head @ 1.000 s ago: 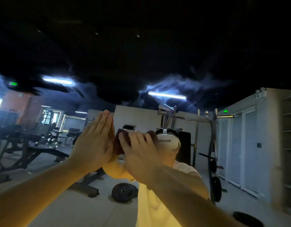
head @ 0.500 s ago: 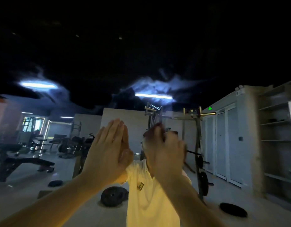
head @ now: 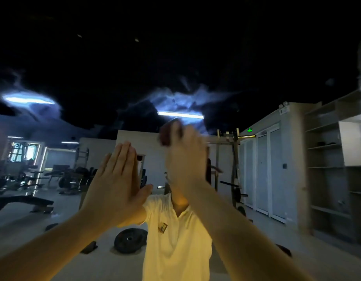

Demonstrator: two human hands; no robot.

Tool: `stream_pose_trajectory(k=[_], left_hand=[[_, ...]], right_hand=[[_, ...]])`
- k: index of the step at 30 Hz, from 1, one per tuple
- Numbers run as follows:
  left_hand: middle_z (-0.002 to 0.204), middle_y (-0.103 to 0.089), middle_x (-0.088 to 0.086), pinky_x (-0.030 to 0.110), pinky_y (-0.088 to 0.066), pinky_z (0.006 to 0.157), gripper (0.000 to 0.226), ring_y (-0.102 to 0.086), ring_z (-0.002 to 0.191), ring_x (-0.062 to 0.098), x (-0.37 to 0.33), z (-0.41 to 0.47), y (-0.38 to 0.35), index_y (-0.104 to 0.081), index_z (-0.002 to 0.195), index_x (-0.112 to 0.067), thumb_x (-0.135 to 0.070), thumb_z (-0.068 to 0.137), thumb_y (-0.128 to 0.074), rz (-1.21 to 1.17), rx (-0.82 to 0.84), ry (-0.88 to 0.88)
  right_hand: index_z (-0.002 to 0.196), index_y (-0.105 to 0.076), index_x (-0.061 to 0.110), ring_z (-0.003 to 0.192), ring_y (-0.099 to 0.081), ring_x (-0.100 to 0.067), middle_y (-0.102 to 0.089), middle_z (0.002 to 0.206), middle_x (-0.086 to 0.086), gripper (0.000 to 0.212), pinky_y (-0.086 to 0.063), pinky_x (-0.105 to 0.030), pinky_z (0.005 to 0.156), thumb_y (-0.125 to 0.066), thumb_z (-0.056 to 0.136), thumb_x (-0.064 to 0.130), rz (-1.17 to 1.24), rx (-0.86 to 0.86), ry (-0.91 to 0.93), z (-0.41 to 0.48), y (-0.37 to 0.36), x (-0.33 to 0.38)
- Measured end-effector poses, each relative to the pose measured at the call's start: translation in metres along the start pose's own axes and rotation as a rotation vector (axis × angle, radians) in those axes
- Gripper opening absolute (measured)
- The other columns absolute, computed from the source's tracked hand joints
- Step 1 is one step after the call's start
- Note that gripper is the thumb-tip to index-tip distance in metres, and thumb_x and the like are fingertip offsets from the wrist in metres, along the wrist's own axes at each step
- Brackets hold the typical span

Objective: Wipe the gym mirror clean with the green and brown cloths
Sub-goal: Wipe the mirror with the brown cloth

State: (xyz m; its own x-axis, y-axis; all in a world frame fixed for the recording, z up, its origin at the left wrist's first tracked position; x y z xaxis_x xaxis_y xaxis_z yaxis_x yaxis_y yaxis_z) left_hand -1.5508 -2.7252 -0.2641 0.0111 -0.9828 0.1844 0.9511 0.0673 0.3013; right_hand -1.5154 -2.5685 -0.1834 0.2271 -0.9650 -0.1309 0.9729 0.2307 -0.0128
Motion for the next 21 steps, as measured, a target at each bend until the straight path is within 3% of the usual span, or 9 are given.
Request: stream_pose_trajectory(k=[2,3,5,8,12,15,18,19,21], left_hand=[[0.17,-0.014,0.022,0.057,-0.025,0.124,0.103,-0.015,0.158,0.034,0.0,0.0,0.001,-0.018,0.161,0.004,-0.076,0.096,-0.019,0.005,0.003,-0.009],[0.169,-0.014,0.022,0.058,-0.025,0.124,0.103,-0.015,0.158,0.034,0.001,-0.001,0.001,-0.018,0.161,0.004,-0.076,0.096,-0.019,0.013,0.003,-0.013],[0.171,-0.01,0.021,0.057,-0.024,0.125,0.104,-0.012,0.159,0.033,0.004,-0.002,0.001,-0.012,0.162,0.002,-0.078,0.096,-0.02,0.026,-0.009,-0.016],[0.172,-0.005,0.019,0.057,-0.021,0.126,0.103,-0.007,0.16,0.032,0.004,-0.004,-0.001,-0.005,0.163,-0.001,-0.077,0.097,-0.022,-0.001,-0.023,-0.027],[0.171,-0.006,0.02,0.058,-0.02,0.126,0.101,-0.006,0.16,0.032,0.003,-0.004,-0.002,-0.006,0.163,0.001,-0.076,0.098,-0.02,-0.012,-0.043,-0.044],[0.171,-0.007,0.02,0.058,-0.021,0.125,0.1,-0.006,0.16,0.031,0.005,-0.003,-0.004,-0.01,0.163,0.0,-0.075,0.098,-0.02,-0.022,-0.022,-0.054],[0.171,-0.009,0.019,0.057,-0.02,0.126,0.1,-0.005,0.16,0.03,0.005,-0.004,-0.003,-0.015,0.163,-0.001,-0.076,0.098,-0.018,-0.03,-0.013,-0.07],[0.171,-0.01,0.019,0.056,-0.019,0.126,0.1,-0.005,0.16,0.029,0.006,-0.005,-0.002,-0.015,0.163,-0.001,-0.076,0.098,-0.018,-0.02,-0.022,-0.062],[0.171,-0.007,0.019,0.056,-0.019,0.126,0.101,-0.004,0.16,0.03,0.008,-0.005,-0.003,-0.011,0.163,0.0,-0.077,0.098,-0.018,0.006,-0.03,-0.055]], right_hand=[[0.148,-0.047,0.01,0.113,-0.058,-0.03,-0.056,0.125,-0.016,0.068,-0.048,-0.043,0.098,-0.069,0.089,0.037,-0.005,0.1,0.33,-0.014,-0.008,0.03],[0.15,-0.044,0.014,0.112,-0.057,-0.027,-0.054,0.127,-0.015,0.066,-0.048,-0.04,0.096,-0.066,0.093,0.037,-0.026,0.129,0.387,-0.005,-0.007,0.016],[0.15,-0.041,0.016,0.104,-0.052,-0.022,-0.051,0.126,-0.015,0.061,-0.046,-0.036,0.087,-0.063,0.095,0.033,-0.09,0.1,0.172,0.03,0.003,-0.056],[0.15,-0.041,0.006,0.105,-0.053,-0.034,-0.052,0.122,-0.022,0.058,-0.044,-0.046,0.092,-0.053,0.099,0.031,-0.26,-0.08,-0.211,0.059,0.031,-0.15],[0.148,-0.043,0.006,0.105,-0.057,-0.029,-0.054,0.124,-0.018,0.067,-0.052,-0.042,0.093,-0.067,0.09,0.031,-0.133,-0.064,-0.424,0.046,0.015,-0.094],[0.136,-0.054,0.009,0.099,-0.061,-0.026,-0.059,0.115,-0.013,0.06,-0.054,-0.04,0.087,-0.074,0.085,0.034,-0.01,-0.032,0.023,0.012,0.0,0.028],[0.15,-0.041,0.009,0.117,-0.057,-0.029,-0.055,0.131,-0.014,0.066,-0.046,-0.043,0.102,-0.061,0.095,0.038,0.029,0.186,0.441,-0.033,-0.024,0.076],[0.15,-0.042,0.011,0.113,-0.058,-0.027,-0.056,0.127,-0.012,0.068,-0.048,-0.039,0.097,-0.065,0.092,0.038,0.016,0.174,0.457,-0.028,-0.019,0.058],[0.145,-0.043,0.019,0.096,-0.057,-0.019,-0.053,0.112,-0.005,0.06,-0.044,-0.023,0.077,-0.067,0.092,0.031,-0.021,0.141,0.261,-0.006,-0.007,-0.013]])
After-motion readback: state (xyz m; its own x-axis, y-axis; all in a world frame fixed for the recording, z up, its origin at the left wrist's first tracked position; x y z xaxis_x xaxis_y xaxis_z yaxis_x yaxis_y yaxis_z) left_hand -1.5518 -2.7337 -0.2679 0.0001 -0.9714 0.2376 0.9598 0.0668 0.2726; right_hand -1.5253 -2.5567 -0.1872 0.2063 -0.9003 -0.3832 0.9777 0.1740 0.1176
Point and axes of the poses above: each hand's wrist, its own z-axis towards the middle knuckle, its own y-axis out of the back of the hand, x = y × z, the point moved 10 cm from there along z, towards the middle knuckle
